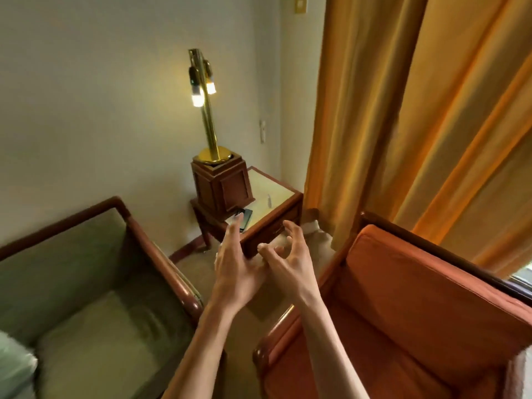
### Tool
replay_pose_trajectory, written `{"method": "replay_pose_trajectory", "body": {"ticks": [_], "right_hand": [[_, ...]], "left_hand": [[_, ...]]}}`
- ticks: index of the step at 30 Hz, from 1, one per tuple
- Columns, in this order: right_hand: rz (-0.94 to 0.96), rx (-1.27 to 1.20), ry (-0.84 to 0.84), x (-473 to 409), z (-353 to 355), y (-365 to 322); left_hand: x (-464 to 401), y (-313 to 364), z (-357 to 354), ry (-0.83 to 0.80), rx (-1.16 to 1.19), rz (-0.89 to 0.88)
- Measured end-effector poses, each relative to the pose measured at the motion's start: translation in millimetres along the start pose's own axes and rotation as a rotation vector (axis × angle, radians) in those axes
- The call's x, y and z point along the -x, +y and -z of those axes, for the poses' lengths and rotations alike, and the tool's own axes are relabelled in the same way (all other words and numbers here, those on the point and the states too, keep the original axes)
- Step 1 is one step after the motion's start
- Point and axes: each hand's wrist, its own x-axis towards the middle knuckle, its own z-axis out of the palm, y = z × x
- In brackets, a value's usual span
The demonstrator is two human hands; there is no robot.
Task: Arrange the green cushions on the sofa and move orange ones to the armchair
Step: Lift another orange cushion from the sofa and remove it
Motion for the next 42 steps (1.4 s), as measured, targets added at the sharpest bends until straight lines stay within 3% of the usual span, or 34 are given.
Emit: {"method": "replay_pose_trajectory", "body": {"ticks": [5,13,20,25,32,42], "right_hand": [[0.089,0.005,-0.234,59,-138,-35],[0.284,0.041,-0.701,172,-362,-86],[0.379,0.019,-1.004,249,-493,-111],[0.423,0.006,-1.131,298,-584,-127],[0.388,0.051,-1.199,339,-733,-130],[0.34,0.184,-1.343,412,-931,-143]], "left_hand": [[57,-70,142,0.261,-0.136,0.069],[202,-177,353,0.653,-0.295,0.331],[325,-220,461,0.945,-0.362,0.567],[387,-259,531,1.111,-0.35,0.694],[439,-336,637,1.156,-0.368,0.82],[514,-448,781,1.165,-0.221,1.028]]}}
